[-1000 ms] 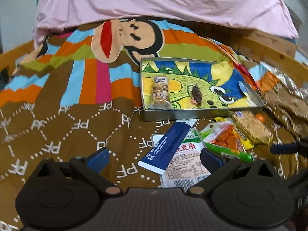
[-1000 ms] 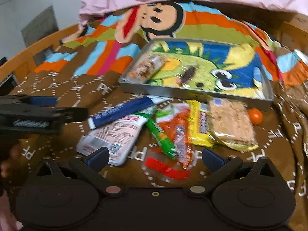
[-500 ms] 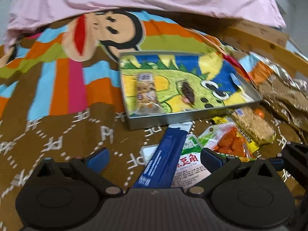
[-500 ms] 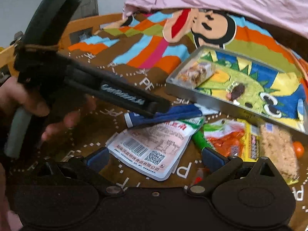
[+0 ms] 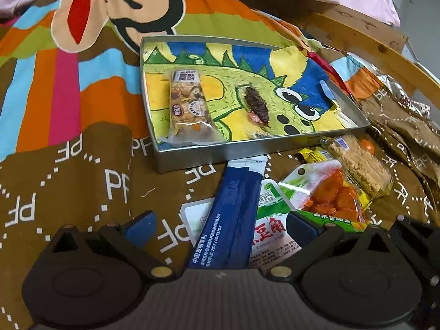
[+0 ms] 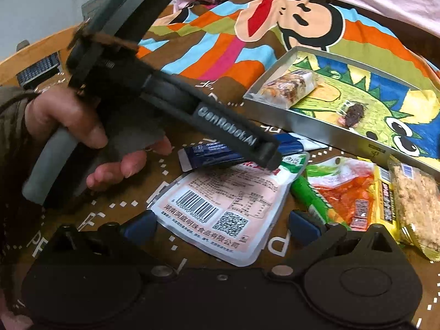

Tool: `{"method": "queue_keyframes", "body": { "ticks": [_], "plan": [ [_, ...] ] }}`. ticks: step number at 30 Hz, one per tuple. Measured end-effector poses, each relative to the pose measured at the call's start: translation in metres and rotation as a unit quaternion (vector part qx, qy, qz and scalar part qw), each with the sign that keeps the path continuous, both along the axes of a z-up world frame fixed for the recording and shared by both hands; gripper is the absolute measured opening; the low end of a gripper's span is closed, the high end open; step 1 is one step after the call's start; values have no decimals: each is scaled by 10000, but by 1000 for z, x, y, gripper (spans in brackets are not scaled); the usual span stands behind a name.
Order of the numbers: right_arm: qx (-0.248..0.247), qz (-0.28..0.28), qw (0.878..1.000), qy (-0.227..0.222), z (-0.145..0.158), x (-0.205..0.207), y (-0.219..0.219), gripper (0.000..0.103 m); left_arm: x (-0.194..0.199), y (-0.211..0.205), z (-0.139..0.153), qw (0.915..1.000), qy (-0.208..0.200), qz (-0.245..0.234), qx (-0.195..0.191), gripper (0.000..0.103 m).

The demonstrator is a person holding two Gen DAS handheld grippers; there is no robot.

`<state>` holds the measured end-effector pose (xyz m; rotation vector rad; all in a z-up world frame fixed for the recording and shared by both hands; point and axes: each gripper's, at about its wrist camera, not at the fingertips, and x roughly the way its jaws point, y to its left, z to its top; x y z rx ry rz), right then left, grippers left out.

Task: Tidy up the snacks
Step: 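Close the left tool on the blue stick packet while the right tool approaches the white bean packet, then close the right tool on the white spicy-bean packet while the left tool holds the blue packet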

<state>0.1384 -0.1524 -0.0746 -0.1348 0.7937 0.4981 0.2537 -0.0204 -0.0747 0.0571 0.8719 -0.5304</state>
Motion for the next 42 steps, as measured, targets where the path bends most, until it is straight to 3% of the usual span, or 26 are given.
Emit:
{"method": "queue_keyframes", "body": {
  "ticks": [8, 11, 18, 22, 23, 25, 26, 28, 33, 35, 42],
  "plan": [
    [-46, -51, 10000, -23, -5, 2, 4, 102, -2, 0, 4, 9999, -92, -72, -56, 102],
    [-62, -91, 9999, -75, -5, 2, 4, 102, -4, 0, 8, 9997, -188, -135, -84, 97],
    [-124, -89, 9998, -124, -7, 2, 8, 102, -3, -2, 4, 9987, 25, -429, -282, 74],
    [-125, -104, 9998, -136, -7, 2, 9, 102, -3, -4, -1, 9989, 99, -420, -191, 63],
    [-123, -109, 9998, -142, -7, 2, 9, 102, -3, -3, -1, 9991, 108, -382, -178, 61],
    [-118, -122, 9997, -160, -7, 3, 8, 102, 0, -1, 0, 9995, 174, -228, -147, 46],
    [-112, -130, 9997, -167, -7, 3, 8, 102, 2, 1, 0, 9995, 229, -142, -163, 45],
    [-143, -169, 9996, -181, -7, 3, 8, 99, 3, 4, 1, 9991, 336, -43, -265, 45],
    [-185, -189, 9996, -135, -5, 2, 7, 91, -4, -2, 5, 9995, 318, 16, 1, 41],
    [-182, -204, 9996, -101, -4, 0, 8, 86, -7, 1, 8, 9990, 410, 188, 29, 41],
    [-379, -138, 9992, -41, -4, -5, 8, 84, -27, 28, 13, 9926, 606, 1046, 76, 40]
  ]
}}
